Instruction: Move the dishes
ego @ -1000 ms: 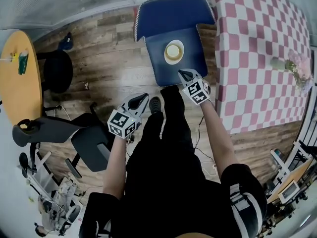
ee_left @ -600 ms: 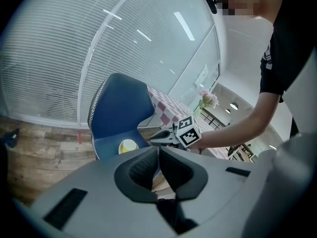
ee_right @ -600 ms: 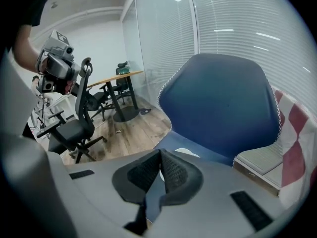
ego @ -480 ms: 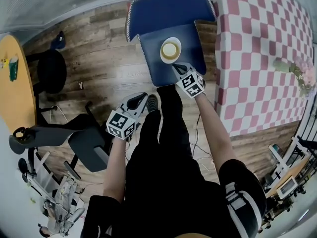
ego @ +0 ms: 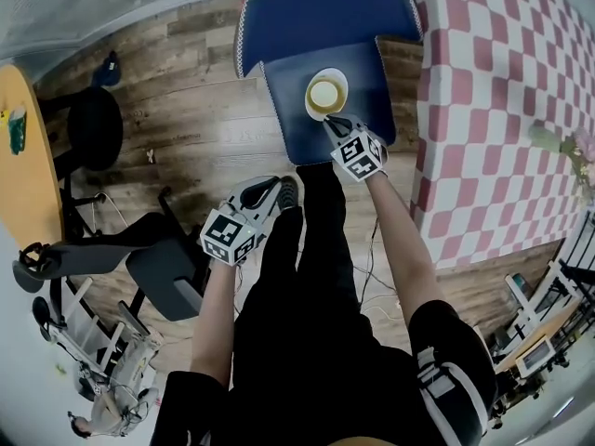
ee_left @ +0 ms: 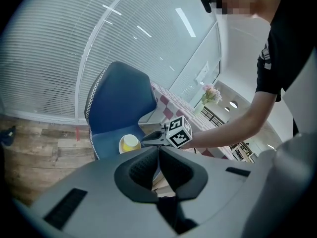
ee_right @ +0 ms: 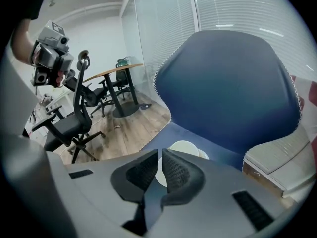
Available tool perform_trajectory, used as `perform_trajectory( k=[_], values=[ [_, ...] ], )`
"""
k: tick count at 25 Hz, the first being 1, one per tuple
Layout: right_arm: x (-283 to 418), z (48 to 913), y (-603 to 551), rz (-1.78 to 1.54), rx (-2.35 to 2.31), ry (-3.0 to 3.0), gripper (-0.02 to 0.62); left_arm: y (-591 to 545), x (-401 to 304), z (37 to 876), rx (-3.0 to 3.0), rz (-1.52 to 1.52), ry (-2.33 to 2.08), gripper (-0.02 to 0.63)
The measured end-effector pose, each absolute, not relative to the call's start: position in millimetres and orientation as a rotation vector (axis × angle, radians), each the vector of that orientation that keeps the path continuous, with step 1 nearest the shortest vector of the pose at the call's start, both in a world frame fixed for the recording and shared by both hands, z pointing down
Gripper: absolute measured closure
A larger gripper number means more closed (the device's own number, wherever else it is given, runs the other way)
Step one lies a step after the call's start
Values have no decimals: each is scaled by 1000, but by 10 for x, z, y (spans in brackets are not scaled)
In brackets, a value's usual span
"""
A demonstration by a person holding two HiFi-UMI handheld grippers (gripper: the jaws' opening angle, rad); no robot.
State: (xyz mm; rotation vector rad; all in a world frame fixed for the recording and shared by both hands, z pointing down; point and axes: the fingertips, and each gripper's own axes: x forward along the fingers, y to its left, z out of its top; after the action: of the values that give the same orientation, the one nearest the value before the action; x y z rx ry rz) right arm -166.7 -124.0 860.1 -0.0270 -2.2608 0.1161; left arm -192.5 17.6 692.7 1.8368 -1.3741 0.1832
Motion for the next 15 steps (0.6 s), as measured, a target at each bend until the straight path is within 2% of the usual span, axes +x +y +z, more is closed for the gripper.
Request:
perform_trajectory(
  k=[9, 15],
  values=[
    [-1787, 9023, -1354, 96, -47, -2237, 538, 127, -1948, 7241, 1806, 182, -1373, 575],
    [-1869, 9281, -1378, -113, -124, -2145, 518, 72, -1982, 7351, 1796, 173, -1372, 575]
  ],
)
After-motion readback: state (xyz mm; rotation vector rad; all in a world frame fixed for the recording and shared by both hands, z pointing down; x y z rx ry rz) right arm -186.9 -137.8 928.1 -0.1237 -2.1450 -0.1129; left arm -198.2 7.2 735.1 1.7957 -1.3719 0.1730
